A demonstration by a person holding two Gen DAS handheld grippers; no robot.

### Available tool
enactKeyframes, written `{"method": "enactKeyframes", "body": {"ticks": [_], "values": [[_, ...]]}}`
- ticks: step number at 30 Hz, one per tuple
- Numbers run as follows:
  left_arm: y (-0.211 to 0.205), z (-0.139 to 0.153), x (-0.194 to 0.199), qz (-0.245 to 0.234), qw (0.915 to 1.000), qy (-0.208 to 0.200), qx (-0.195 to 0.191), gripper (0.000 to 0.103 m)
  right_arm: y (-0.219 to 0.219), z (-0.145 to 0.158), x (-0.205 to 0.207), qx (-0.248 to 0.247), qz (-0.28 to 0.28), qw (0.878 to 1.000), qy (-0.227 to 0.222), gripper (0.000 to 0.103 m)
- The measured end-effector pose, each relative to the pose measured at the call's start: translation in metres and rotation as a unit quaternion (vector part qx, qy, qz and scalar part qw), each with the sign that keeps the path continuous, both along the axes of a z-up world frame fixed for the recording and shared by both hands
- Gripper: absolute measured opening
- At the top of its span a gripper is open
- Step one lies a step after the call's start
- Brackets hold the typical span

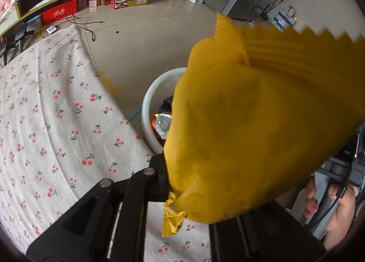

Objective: Collect trash
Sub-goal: 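Open the right gripper to drop the blue box into the bin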

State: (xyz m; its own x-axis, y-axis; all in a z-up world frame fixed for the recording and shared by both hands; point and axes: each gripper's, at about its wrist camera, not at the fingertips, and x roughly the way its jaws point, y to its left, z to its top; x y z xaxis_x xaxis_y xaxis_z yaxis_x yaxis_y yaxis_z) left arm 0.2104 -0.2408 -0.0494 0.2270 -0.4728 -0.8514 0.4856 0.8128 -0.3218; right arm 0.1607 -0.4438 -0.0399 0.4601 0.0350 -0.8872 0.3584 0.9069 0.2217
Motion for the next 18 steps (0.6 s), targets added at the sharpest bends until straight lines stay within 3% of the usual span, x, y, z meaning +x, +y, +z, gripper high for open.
{"method": "enactKeyframes", "body": {"ticks": [6, 7, 8, 10, 18], "values": [[-0.04, -0.008, 0.012, -0.023, 0.9997, -0.003, 0.006, 0.011, -0.028, 0.004, -0.02, -0.003, -0.03, 1.0, -0.008, 0.078], [-0.046, -0.009, 0.012, -0.027, 0.9996, -0.001, 0.008, 0.022, -0.032, 0.003, -0.021, -0.002, -0.035, 0.999, -0.009, 0.078], [-0.05, -0.009, 0.011, -0.031, 0.9995, 0.001, 0.011, 0.044, -0.036, 0.003, -0.022, 0.0, -0.038, 0.999, -0.009, 0.078], [-0.053, -0.007, 0.01, -0.026, 0.9995, -0.007, 0.018, 0.068, -0.04, 0.001, -0.024, 0.003, -0.043, 0.999, -0.007, 0.078], [-0.04, -0.002, 0.006, -0.017, 0.9995, -0.005, 0.027, 0.07, -0.043, 0.002, -0.027, 0.004, -0.043, 0.999, -0.007, 0.078]]}}
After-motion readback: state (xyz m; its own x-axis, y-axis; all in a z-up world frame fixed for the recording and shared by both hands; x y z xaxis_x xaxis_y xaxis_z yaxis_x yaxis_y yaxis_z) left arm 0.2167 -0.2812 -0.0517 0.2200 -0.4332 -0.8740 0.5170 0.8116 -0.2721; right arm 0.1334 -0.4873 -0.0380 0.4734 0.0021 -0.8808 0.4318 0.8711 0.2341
